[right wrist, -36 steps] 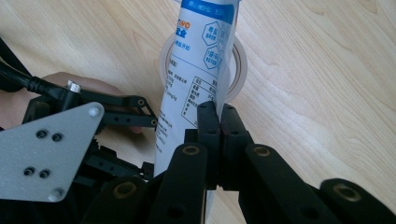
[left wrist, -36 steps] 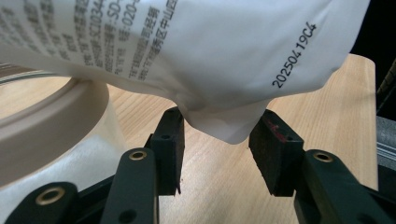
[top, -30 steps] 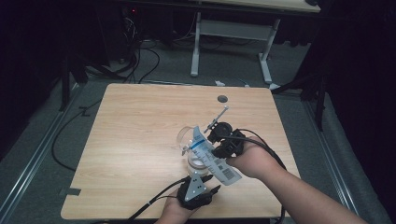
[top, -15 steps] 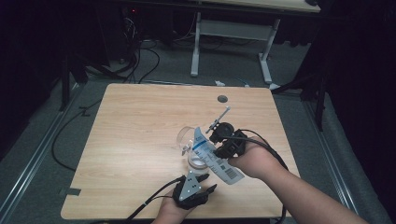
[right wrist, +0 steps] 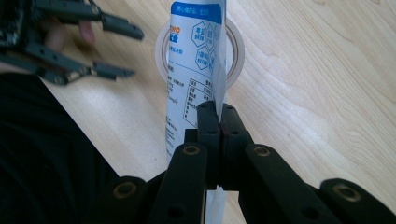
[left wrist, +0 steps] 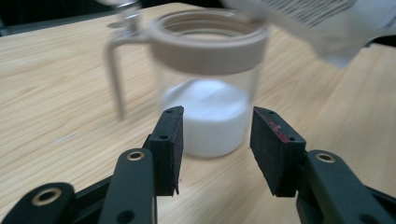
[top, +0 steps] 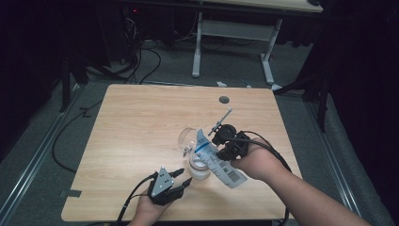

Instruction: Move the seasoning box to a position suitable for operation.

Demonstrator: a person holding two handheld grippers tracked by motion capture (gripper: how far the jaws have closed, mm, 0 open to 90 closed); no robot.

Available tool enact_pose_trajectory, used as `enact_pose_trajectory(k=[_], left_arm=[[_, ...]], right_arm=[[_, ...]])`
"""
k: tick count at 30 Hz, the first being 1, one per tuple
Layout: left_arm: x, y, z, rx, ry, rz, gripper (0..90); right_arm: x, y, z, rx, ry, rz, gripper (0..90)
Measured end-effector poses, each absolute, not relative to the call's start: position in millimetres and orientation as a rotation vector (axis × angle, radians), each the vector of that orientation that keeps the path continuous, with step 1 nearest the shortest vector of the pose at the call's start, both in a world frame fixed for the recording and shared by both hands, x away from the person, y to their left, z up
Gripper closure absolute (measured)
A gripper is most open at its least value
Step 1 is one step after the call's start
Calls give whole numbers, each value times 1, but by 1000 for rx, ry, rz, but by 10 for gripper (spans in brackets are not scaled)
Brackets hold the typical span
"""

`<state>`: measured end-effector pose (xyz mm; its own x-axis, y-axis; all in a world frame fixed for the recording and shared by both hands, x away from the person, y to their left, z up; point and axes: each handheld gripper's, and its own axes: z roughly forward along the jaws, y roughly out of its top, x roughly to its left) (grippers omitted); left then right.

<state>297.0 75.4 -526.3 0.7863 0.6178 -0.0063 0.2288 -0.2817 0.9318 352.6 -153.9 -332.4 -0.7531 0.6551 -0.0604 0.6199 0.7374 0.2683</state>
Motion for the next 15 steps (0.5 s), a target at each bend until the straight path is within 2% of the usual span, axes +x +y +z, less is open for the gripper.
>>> enact_pose_trajectory(k=[15], left_arm=[[309, 147, -524, 1791, 802, 527, 549]], right_arm=[[353, -161, -336, 1042, 2781, 348, 896]])
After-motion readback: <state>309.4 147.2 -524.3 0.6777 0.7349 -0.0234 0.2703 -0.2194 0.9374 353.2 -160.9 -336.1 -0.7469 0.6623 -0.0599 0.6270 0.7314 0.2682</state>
